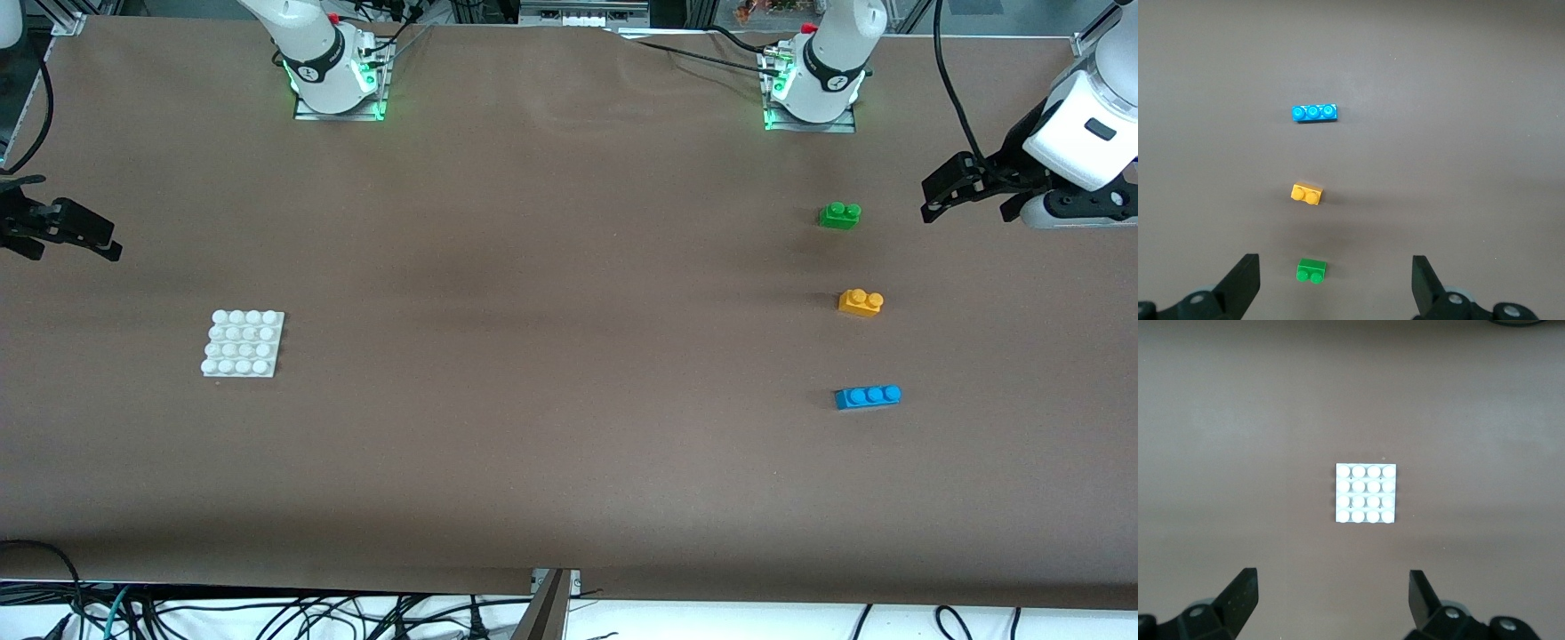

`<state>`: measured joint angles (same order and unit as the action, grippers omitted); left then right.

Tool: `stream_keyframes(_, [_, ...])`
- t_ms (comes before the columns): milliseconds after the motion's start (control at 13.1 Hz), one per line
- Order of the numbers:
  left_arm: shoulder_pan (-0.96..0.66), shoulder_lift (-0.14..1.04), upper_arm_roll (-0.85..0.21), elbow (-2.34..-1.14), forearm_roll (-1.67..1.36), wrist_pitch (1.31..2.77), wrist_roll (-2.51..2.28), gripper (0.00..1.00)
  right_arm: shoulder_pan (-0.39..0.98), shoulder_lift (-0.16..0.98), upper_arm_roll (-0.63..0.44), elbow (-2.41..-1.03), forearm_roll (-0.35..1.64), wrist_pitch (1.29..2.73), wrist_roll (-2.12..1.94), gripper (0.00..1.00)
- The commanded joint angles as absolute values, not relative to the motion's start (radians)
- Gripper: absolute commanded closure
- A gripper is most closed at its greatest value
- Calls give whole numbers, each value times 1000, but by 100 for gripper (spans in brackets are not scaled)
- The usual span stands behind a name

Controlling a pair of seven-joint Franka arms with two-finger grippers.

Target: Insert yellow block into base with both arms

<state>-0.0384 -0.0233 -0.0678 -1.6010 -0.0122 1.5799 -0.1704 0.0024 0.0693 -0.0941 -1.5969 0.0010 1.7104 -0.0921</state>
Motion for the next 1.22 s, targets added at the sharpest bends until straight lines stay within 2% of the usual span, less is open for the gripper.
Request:
stream_keyframes(0, [-41,-32,-67,-1606,9,1571,-176,0,-11,64,-84,-1592,-3,1700,-98,0])
stream_keyframes(1145, [-41,-34,-72,-1605,9,1571,-176,0,-14,92,-87,-1592,-14,1721,-97,0])
